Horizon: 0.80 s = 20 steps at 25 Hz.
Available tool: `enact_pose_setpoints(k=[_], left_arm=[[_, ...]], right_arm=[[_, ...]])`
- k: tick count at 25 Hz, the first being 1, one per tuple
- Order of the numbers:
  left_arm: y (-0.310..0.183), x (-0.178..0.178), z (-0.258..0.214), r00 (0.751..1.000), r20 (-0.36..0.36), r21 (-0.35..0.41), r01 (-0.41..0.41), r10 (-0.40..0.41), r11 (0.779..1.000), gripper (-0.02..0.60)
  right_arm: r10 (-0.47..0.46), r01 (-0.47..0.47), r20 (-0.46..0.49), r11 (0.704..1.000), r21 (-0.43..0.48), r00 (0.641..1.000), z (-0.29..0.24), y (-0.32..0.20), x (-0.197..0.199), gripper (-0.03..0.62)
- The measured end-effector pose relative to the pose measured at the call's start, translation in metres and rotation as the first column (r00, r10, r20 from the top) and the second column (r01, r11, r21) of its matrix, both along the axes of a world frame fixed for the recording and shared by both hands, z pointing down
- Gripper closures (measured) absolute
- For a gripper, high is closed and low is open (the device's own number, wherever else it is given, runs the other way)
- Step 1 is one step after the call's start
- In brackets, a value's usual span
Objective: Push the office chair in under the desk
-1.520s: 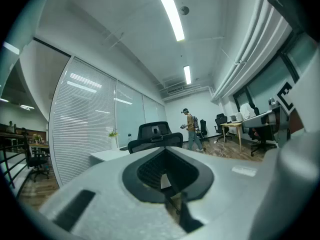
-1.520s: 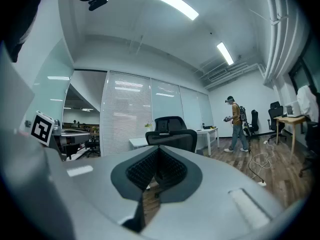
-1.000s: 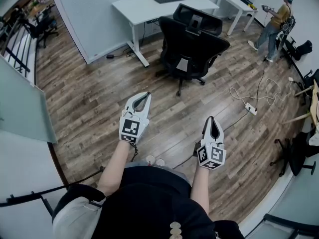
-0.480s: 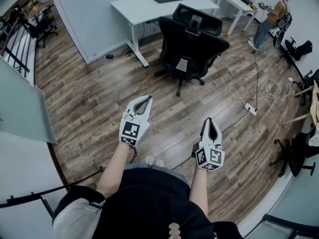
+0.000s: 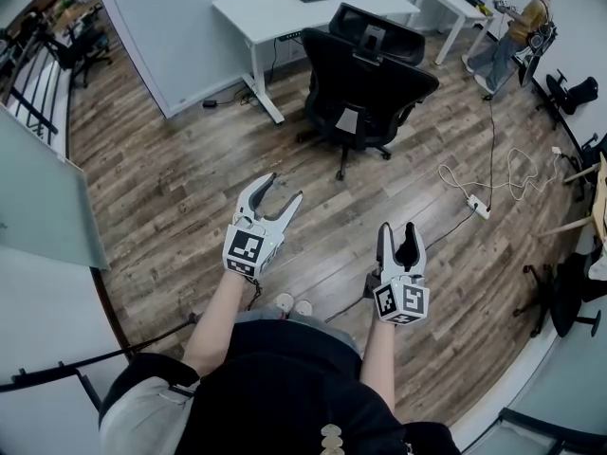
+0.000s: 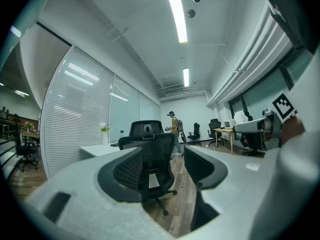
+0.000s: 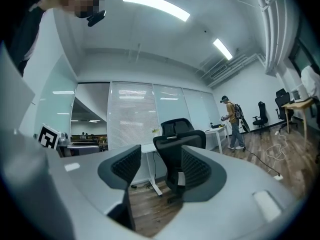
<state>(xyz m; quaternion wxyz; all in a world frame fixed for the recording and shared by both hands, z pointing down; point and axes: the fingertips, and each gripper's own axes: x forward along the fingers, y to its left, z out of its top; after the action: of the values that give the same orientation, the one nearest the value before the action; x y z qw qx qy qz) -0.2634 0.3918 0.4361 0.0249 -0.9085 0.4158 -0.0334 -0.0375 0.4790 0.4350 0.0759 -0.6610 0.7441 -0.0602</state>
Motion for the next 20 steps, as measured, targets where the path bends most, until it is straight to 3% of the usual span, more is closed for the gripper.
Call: enact_pose_setpoints(k=[5,20], left_arm=[[-0.001,0.005,0.002,1.000,0.003,-0.002,0.006,-0.006,1.000,0.307],[-0.010,0.014,0.015,0.998,-0.004,-0.009,0.057,-0.057,0.998,0.304]], right_arm=[[-0.015,0.015,0.007,1.000,-0.005,1.000,0.003,-0.004,0.006,0.339],[-0.050,0.050,0.007,0.999,-0.001,0.999,0.009,-0.024,0.026,0.339]])
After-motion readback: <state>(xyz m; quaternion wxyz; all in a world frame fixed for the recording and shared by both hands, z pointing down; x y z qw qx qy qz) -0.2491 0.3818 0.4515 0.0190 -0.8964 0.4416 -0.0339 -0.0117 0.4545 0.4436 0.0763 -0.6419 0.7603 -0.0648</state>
